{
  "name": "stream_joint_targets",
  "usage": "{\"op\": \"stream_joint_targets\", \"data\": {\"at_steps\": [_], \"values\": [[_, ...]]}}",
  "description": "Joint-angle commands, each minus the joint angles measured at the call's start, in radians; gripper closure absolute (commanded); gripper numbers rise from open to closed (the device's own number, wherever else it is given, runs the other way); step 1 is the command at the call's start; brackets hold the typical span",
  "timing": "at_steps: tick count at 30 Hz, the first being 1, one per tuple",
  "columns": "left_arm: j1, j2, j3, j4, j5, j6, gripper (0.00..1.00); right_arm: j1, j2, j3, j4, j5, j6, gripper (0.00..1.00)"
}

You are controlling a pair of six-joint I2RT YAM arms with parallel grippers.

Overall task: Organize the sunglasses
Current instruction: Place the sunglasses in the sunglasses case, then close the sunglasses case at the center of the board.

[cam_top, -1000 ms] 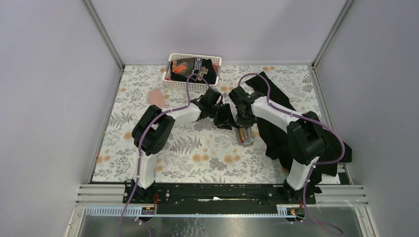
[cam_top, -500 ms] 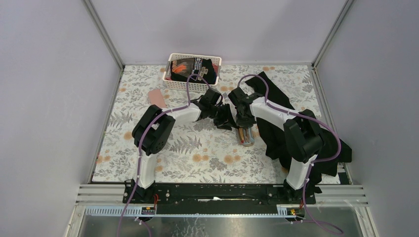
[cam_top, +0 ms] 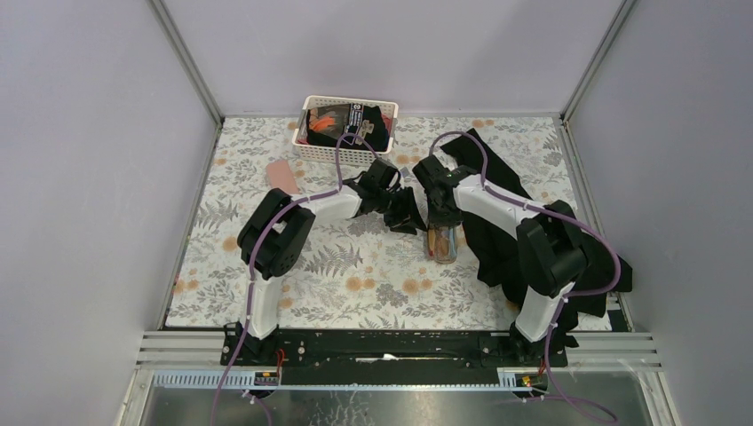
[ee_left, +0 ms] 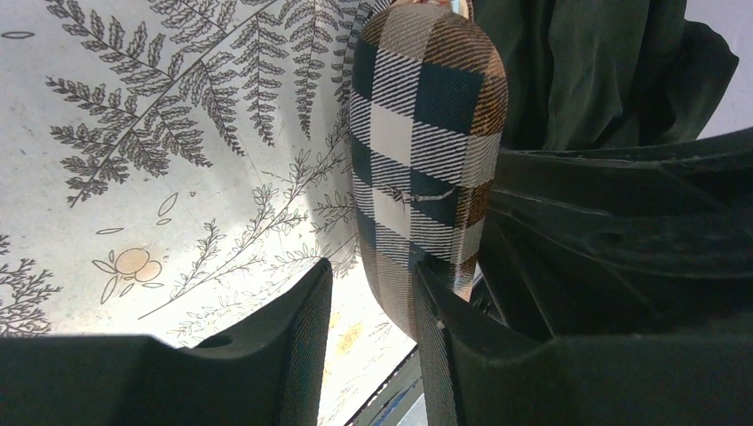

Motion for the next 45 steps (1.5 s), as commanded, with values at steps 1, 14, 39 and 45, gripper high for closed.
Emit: {"op": "stream_joint_targets", "data": {"at_steps": [1, 14, 39, 45], "values": [[-0.013, 0.013, 0.03, -0.003, 0.009, -0.003, 0.57, -0.006, -0.076, 0.005, -0.008, 0.002, -0.006, 0.62], [-0.024, 0.022, 0.05, -0.012, 0.006, -0.002, 0.57, -0.061, -0.178, -0.047, 0.012, 0.047, -0.008, 0.66], [-0.036, 0.036, 0.122, -0.075, -0.004, 0.028, 0.57, -0.285, -0.196, -0.351, 0.334, -0.225, 0.016, 0.82], [-0.047, 0.041, 0.139, -0.075, -0.001, 0.025, 0.59, -0.284, -0.187, -0.38, 0.38, -0.277, 0.025, 0.85]]}}
